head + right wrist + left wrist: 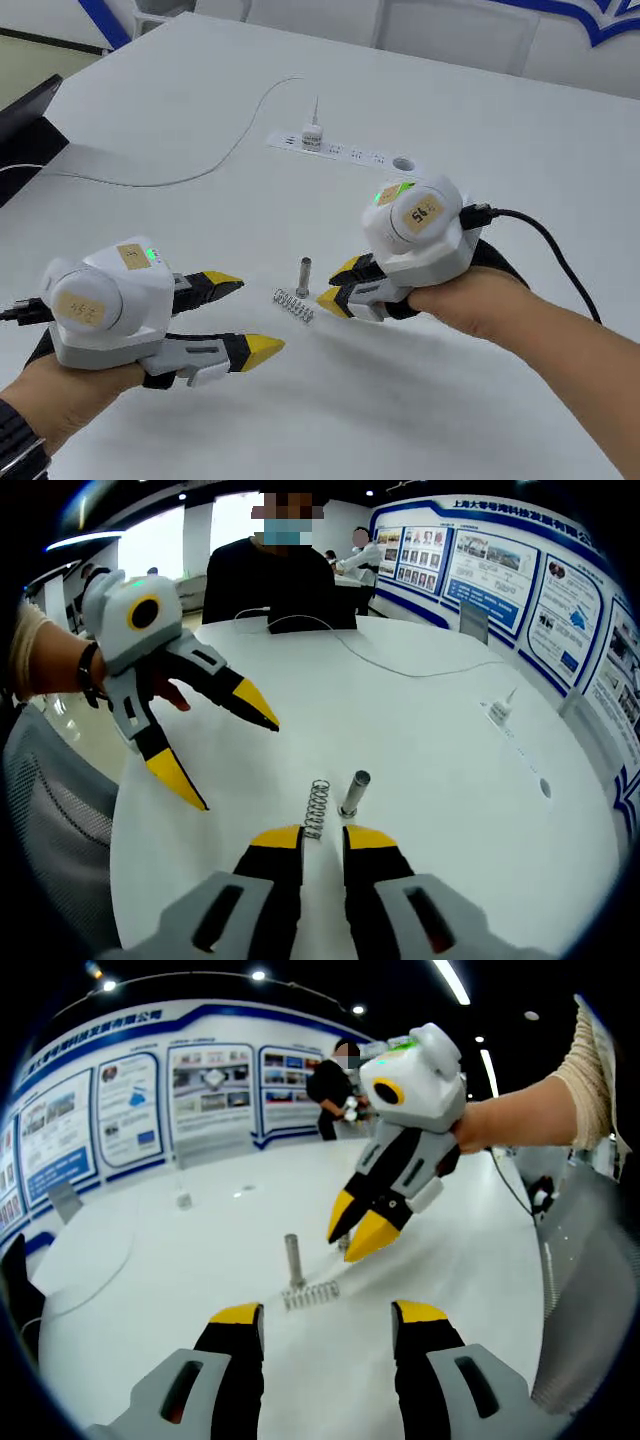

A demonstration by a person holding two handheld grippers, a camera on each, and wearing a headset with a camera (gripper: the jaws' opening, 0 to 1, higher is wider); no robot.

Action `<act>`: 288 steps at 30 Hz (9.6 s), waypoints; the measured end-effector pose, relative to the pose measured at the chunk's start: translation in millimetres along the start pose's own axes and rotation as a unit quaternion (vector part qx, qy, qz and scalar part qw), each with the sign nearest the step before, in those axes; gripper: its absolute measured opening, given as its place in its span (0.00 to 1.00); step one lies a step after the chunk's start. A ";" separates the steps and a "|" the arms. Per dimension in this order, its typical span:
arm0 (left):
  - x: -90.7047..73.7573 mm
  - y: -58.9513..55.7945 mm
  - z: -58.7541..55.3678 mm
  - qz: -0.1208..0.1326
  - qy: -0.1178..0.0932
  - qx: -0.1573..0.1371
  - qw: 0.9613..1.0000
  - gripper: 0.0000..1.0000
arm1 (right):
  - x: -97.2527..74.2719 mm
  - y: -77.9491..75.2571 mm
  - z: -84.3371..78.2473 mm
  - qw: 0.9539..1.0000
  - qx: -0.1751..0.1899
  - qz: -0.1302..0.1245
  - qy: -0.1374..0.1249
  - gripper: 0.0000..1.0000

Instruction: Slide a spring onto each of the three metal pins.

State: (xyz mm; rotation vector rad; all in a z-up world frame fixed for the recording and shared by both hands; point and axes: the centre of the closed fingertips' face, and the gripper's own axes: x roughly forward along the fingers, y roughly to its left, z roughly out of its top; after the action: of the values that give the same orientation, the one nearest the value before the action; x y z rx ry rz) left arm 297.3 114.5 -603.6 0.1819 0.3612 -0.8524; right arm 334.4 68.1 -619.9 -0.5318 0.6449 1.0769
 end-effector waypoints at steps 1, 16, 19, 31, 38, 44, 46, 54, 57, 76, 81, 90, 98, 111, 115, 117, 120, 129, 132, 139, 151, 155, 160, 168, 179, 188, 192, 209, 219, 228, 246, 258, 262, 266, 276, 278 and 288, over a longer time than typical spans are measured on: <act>-0.1 0.3 -0.3 0.000 0.000 -0.001 1.000 0.52 | 2.0 1.0 -0.2 1.000 0.004 0.001 -0.001 0.16; 1.2 3.1 -3.4 0.002 0.001 -0.005 1.000 0.51 | 32.5 5.5 -16.9 0.999 0.037 -0.011 0.019 0.16; 0.5 3.8 -3.7 0.002 0.001 -0.006 1.000 0.51 | 34.2 4.7 -19.5 0.999 0.041 -0.013 0.022 0.16; 1.5 5.3 -6.0 0.002 0.002 -0.009 1.000 0.51 | 37.6 4.8 -21.0 0.999 0.046 -0.011 0.022 0.14; 0.7 8.5 -5.7 0.004 0.003 -0.008 1.000 0.50 | 38.5 5.5 -20.6 0.999 0.047 -0.007 0.024 0.11; 1.7 6.0 -5.5 0.002 0.007 -0.002 1.000 0.50 | 27.4 8.3 -15.6 0.999 0.030 0.000 0.019 0.11; 2.3 4.4 -4.5 0.000 0.007 0.000 1.000 0.50 | 24.4 8.6 -15.1 0.999 0.025 0.002 0.019 0.11; 4.4 -2.6 -3.5 -0.011 0.013 0.014 1.000 0.48 | 7.7 19.8 -11.8 0.999 -0.017 0.025 0.024 0.11; 5.3 -5.4 -4.1 -0.015 0.016 0.019 1.000 0.47 | 0.2 24.6 -9.3 0.998 -0.035 0.038 0.028 0.11; 12.1 -21.1 -3.0 -0.051 0.018 0.076 0.996 0.29 | -19.5 46.6 -1.8 0.988 -0.110 0.098 0.051 0.11; 13.0 -22.2 -1.4 -0.057 0.016 0.086 0.995 0.22 | -21.8 49.0 -0.8 0.985 -0.125 0.101 0.058 0.11; 14.6 -29.3 -3.2 -0.065 0.017 0.102 0.992 0.15 | -24.1 53.4 -3.1 0.982 -0.133 0.112 0.068 0.11; 15.8 -30.6 -2.1 -0.068 0.017 0.111 0.991 0.13 | -27.2 53.8 -2.0 0.980 -0.140 0.119 0.074 0.11; 18.1 -30.3 -0.5 -0.064 0.013 0.102 0.993 0.11 | -38.6 54.1 15.6 0.983 -0.131 0.120 0.050 0.11; 18.2 -31.1 1.6 -0.063 0.010 0.102 0.993 0.11 | -41.5 54.6 25.6 0.984 -0.127 0.118 0.034 0.11; 18.2 -31.1 2.5 -0.062 0.008 0.100 0.993 0.11 | -41.7 55.1 28.1 0.985 -0.127 0.117 0.029 0.11; 17.9 -32.0 2.9 -0.062 0.007 0.098 0.993 0.11 | -42.7 57.0 32.2 0.985 -0.126 0.118 0.023 0.11; 19.0 -34.6 3.1 -0.064 0.006 0.089 0.994 0.11 | -40.2 61.3 45.2 0.986 -0.117 0.118 -0.001 0.11; 19.1 -34.9 5.3 -0.064 0.002 0.087 0.994 0.11 | -40.3 61.0 50.1 0.987 -0.114 0.116 -0.008 0.11; 19.9 -34.9 6.8 -0.063 -0.002 0.080 0.995 0.11 | -38.8 61.8 54.0 0.987 -0.112 0.113 -0.015 0.11; 21.0 -33.4 8.8 -0.059 -0.005 0.075 0.995 0.13 | -40.4 59.3 55.3 0.987 -0.115 0.108 -0.013 0.11; 21.1 -32.0 7.7 -0.057 -0.005 0.070 0.996 0.16 | -41.7 55.5 55.6 0.988 -0.114 0.105 -0.014 0.11; 19.9 -27.0 6.6 -0.050 -0.007 0.059 0.997 0.21 | -42.7 51.3 56.7 0.988 -0.114 0.100 -0.014 0.11; 16.1 -17.1 5.5 -0.035 -0.009 0.045 0.998 0.29 | -45.8 40.0 59.7 0.990 -0.110 0.089 -0.016 0.11; 10.5 -3.5 2.2 -0.010 -0.012 0.022 1.000 0.42 | -52.4 17.3 69.2 0.992 -0.104 0.061 -0.022 0.11; 6.1 2.6 1.3 0.002 -0.013 0.011 1.000 0.49 | -50.2 -1.5 76.2 0.994 -0.104 0.037 -0.022 0.11; 5.1 4.4 0.5 0.004 -0.014 0.007 1.000 0.50 | -45.6 -15.4 77.7 0.995 -0.098 0.024 -0.022 0.11; 3.2 4.6 -0.6 0.007 -0.013 -0.003 1.000 0.56 | -18.7 -30.5 66.5 0.996 -0.082 0.020 0.001 0.11; 2.8 7.0 -4.0 0.007 -0.011 -0.003 1.000 0.56 | -10.7 -31.0 62.1 0.996 -0.080 0.023 0.009 0.11; 3.7 7.7 -5.5 0.006 -0.011 -0.004 1.000 0.55 | -1.4 -27.8 53.7 0.996 -0.082 0.022 0.023 0.11; 4.1 10.1 -9.7 0.007 -0.007 -0.007 1.000 0.54 | 19.5 -17.3 29.7 0.997 -0.064 0.016 0.040 0.11; 4.2 11.9 -11.4 0.007 -0.006 -0.007 1.000 0.54 | 26.6 -21.0 26.4 0.998 -0.055 0.009 0.034 0.12; 5.1 12.4 -11.3 0.007 -0.007 -0.007 1.000 0.54 | 26.4 -22.5 26.1 0.997 -0.062 0.005 0.035 0.13; 5.6 12.2 -10.1 0.007 -0.008 -0.006 1.000 0.55 | 21.7 -23.3 27.0 0.998 -0.056 0.002 0.029 0.17; 5.4 8.9 -4.4 0.006 -0.009 -0.005 1.000 0.56 | -3.2 -21.2 30.7 0.999 -0.048 -0.018 -0.003 0.21; 5.2 7.4 -2.1 0.006 -0.011 -0.005 1.000 0.57 | -10.1 -19.6 31.4 0.999 -0.042 -0.019 -0.012 0.21; 4.7 2.3 2.0 0.004 -0.010 -0.004 1.000 0.59 | -41.2 -8.8 28.8 0.997 -0.026 -0.039 -0.055 0.24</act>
State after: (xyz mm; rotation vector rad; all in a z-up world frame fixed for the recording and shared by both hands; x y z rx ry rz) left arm 302.3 112.1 -603.5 0.1663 0.3451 -0.8442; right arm 335.3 58.5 -569.8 -0.5347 0.4976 1.0440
